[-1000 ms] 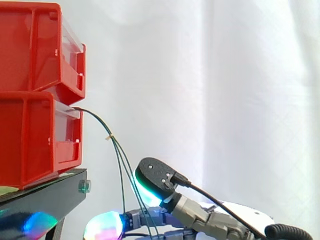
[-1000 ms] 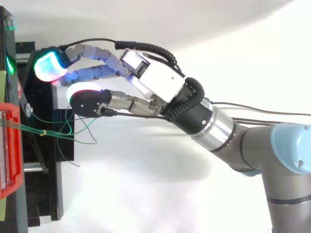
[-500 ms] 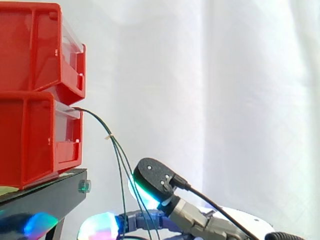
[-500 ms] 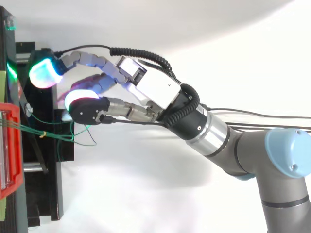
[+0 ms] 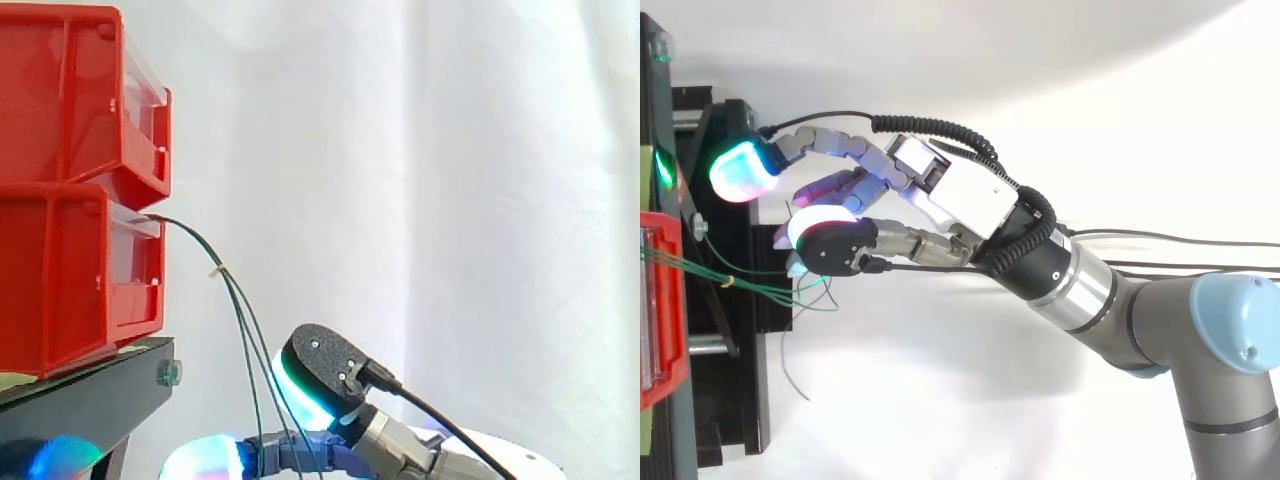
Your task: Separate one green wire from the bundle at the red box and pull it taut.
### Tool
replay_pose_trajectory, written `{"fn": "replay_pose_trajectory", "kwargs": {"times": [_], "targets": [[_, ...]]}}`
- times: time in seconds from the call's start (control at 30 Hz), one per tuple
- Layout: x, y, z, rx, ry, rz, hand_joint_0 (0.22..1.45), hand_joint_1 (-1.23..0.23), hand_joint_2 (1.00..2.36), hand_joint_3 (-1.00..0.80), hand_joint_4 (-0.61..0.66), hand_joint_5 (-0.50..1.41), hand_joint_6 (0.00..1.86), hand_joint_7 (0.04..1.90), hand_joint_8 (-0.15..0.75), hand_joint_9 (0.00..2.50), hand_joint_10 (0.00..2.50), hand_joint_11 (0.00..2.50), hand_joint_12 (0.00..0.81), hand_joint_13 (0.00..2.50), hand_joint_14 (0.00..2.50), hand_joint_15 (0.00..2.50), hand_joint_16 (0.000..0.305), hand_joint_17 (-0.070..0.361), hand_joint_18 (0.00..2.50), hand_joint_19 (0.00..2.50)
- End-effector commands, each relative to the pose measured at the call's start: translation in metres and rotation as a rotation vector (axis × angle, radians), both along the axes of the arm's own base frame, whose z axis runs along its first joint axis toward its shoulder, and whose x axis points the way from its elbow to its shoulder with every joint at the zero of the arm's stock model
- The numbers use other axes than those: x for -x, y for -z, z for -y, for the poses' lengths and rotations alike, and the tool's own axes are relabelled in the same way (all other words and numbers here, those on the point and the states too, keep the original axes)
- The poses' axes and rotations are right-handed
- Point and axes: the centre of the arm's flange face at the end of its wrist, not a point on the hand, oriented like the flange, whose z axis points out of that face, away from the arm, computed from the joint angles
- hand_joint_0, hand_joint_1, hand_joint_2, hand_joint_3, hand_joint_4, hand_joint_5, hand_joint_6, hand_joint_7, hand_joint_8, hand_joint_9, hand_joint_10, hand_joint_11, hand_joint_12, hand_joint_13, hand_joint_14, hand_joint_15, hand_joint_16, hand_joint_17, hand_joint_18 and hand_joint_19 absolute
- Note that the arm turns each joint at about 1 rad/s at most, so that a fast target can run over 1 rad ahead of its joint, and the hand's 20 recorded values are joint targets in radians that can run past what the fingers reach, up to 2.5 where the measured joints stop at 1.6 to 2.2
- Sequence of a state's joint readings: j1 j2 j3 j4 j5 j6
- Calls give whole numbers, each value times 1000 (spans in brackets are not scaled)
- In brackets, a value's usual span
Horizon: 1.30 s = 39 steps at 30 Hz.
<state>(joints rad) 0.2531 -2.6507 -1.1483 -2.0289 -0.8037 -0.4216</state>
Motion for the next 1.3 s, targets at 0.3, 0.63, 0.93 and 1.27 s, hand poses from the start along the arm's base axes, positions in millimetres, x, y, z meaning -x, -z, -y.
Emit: {"fn": "replay_pose_trajectory", "kwargs": {"times": [0.3, 0.63, 0.93, 1.27], "targets": [[-4, -9, -15, -60, -36, 87, 502, -362, 1000, -500, 287, -222, 502, 688, 365, 1460, 14, 430, 377, 1113, 10, 283, 56, 126, 906, 248], [-7, -30, -17, -83, -47, 121, 491, -365, 1000, -500, 277, -234, 501, 668, 390, 1479, 13, 426, 372, 1193, 11, 308, 58, 130, 928, 244], [-10, -52, -28, -94, -55, 146, 489, -363, 1000, -500, 283, -236, 501, 658, 404, 1532, 14, 412, 365, 1269, 12, 336, 58, 131, 958, 245], [-9, -54, -38, -94, -64, 137, 494, -371, 1000, -500, 281, -235, 501, 666, 354, 1612, 19, 621, 380, 1270, 15, 381, 58, 129, 955, 258]]}}
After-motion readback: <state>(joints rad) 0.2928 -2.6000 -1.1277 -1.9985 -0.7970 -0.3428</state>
